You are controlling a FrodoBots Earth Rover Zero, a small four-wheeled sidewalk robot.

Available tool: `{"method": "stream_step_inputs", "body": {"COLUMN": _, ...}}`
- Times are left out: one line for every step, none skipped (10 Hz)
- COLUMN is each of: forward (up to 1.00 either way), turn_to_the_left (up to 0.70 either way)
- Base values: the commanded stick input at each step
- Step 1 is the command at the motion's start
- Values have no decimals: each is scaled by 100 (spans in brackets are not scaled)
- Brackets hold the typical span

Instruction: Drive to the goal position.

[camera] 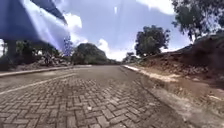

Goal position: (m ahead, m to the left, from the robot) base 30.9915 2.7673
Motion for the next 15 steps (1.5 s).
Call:
{"method": "stream_step_inputs", "body": {"forward": 50, "turn_to_the_left": -2}}
{"method": "stream_step_inputs", "body": {"forward": 50, "turn_to_the_left": -17}}
{"method": "stream_step_inputs", "body": {"forward": 50, "turn_to_the_left": -27}}
{"method": "stream_step_inputs", "body": {"forward": 50, "turn_to_the_left": -26}}
{"method": "stream_step_inputs", "body": {"forward": 50, "turn_to_the_left": -8}}
{"method": "stream_step_inputs", "body": {"forward": 50, "turn_to_the_left": 0}}
{"method": "stream_step_inputs", "body": {"forward": 50, "turn_to_the_left": 0}}
{"method": "stream_step_inputs", "body": {"forward": 50, "turn_to_the_left": 0}}
{"method": "stream_step_inputs", "body": {"forward": 50, "turn_to_the_left": 0}}
{"method": "stream_step_inputs", "body": {"forward": 50, "turn_to_the_left": 0}}
{"method": "stream_step_inputs", "body": {"forward": 50, "turn_to_the_left": 0}}
{"method": "stream_step_inputs", "body": {"forward": 50, "turn_to_the_left": 0}}
{"method": "stream_step_inputs", "body": {"forward": 50, "turn_to_the_left": 0}}
{"method": "stream_step_inputs", "body": {"forward": 50, "turn_to_the_left": 0}}
{"method": "stream_step_inputs", "body": {"forward": 50, "turn_to_the_left": 0}}
